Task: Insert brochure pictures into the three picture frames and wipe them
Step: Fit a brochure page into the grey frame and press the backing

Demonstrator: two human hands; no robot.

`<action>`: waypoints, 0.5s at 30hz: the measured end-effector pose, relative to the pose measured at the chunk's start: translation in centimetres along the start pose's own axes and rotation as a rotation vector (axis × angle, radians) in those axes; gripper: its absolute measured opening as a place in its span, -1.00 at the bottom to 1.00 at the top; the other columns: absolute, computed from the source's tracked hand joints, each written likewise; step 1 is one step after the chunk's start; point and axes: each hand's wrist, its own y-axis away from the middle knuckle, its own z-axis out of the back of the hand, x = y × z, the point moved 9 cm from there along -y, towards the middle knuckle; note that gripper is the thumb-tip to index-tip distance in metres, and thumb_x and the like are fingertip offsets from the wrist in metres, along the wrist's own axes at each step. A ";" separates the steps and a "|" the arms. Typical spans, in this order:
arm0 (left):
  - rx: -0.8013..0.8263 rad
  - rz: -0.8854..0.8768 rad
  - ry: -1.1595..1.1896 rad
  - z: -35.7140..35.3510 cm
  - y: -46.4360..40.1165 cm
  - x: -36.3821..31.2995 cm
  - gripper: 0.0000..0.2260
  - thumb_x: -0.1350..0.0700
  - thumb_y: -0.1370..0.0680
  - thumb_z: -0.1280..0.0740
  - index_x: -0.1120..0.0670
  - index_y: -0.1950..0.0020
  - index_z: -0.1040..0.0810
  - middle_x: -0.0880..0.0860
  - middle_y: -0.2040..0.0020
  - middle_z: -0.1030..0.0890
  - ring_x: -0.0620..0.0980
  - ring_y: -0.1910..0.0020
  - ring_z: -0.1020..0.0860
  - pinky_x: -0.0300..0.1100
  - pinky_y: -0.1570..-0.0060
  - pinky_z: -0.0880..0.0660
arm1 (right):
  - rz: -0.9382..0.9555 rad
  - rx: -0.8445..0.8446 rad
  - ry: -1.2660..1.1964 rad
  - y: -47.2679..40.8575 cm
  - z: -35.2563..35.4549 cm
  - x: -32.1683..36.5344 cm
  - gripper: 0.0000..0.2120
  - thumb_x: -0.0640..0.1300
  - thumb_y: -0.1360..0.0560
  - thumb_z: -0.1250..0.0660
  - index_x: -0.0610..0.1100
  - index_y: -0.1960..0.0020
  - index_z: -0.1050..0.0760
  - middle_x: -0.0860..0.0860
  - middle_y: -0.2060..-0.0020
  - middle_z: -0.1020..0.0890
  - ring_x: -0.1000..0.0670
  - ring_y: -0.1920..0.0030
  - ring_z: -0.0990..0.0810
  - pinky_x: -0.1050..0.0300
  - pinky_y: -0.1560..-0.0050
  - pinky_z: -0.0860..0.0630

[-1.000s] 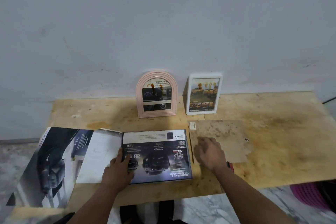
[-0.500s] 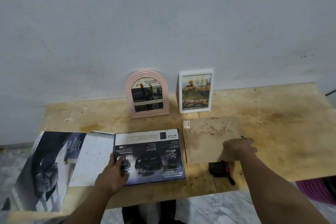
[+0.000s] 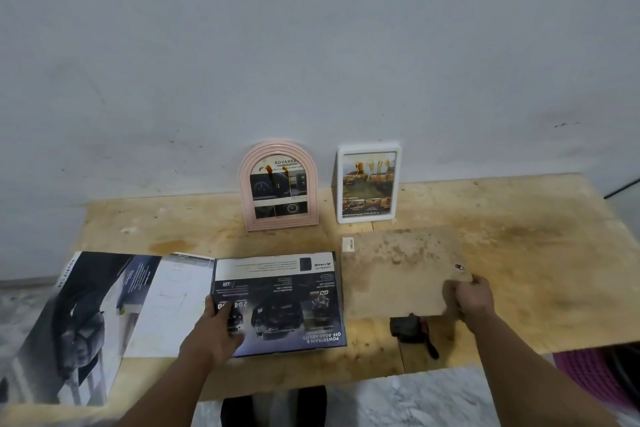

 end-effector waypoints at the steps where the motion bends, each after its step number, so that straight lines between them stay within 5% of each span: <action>1: 0.002 0.005 0.007 0.0 0.1 0.0 -0.20 -0.18 -0.42 -0.35 -0.09 -0.64 -0.17 0.07 -0.67 0.05 0.14 -0.37 -0.52 0.00 -0.27 -0.52 | 0.027 -0.004 -0.044 2.4 0.6 1.4 -0.68 -0.09 -0.35 -0.38 -0.20 -0.05 -0.50 -0.09 0.39 -0.61 -0.15 0.38 -0.50 -0.38 0.33 -0.58; 3: 0.002 0.014 0.006 -0.1 0.4 -0.1 -0.15 -0.19 -0.41 -0.37 -0.07 -0.65 -0.13 0.07 -0.67 0.07 0.15 -0.43 -0.46 0.02 -0.33 -0.50 | 0.046 -0.032 -0.143 6.7 1.2 4.0 -0.81 -0.15 -0.61 -0.28 -0.12 -0.21 -0.42 -0.14 0.13 -0.60 -0.21 0.21 -0.57 -0.24 0.20 -0.59; 6: -0.013 0.047 0.022 0.0 1.1 -0.3 -0.17 -0.14 -0.47 -0.42 -0.03 -0.66 -0.11 0.11 -0.67 0.08 0.16 -0.48 -0.41 0.01 -0.39 -0.45 | 0.072 -0.059 -0.264 7.5 2.3 4.9 -0.60 -0.14 -0.62 -0.26 -0.08 -0.44 -0.32 -0.15 -0.13 -0.53 -0.18 -0.02 -0.62 -0.23 0.04 -0.62; 12: -0.049 0.054 0.165 0.7 2.5 0.1 -0.31 -0.04 -0.50 -0.44 -0.02 -0.58 -0.26 0.13 -0.57 -0.26 0.15 -0.37 -0.51 0.02 -0.33 -0.49 | 0.081 0.036 -0.350 11.2 -1.0 7.3 -0.68 -0.27 -0.63 -0.21 -0.16 -0.37 -0.40 -0.10 0.16 -0.55 -0.10 0.26 -0.53 -0.03 0.29 -0.47; 15: -0.082 0.014 0.248 1.7 3.3 -0.7 -0.45 0.04 -0.51 -0.45 -0.01 -0.47 -0.37 0.08 -0.41 -0.44 0.11 -0.25 -0.57 0.00 -0.25 -0.52 | 0.090 0.181 -0.357 13.7 -6.0 7.8 -0.73 -0.30 -0.64 -0.21 -0.14 -0.32 -0.43 -0.11 0.13 -0.58 -0.13 0.18 -0.55 -0.11 0.15 -0.52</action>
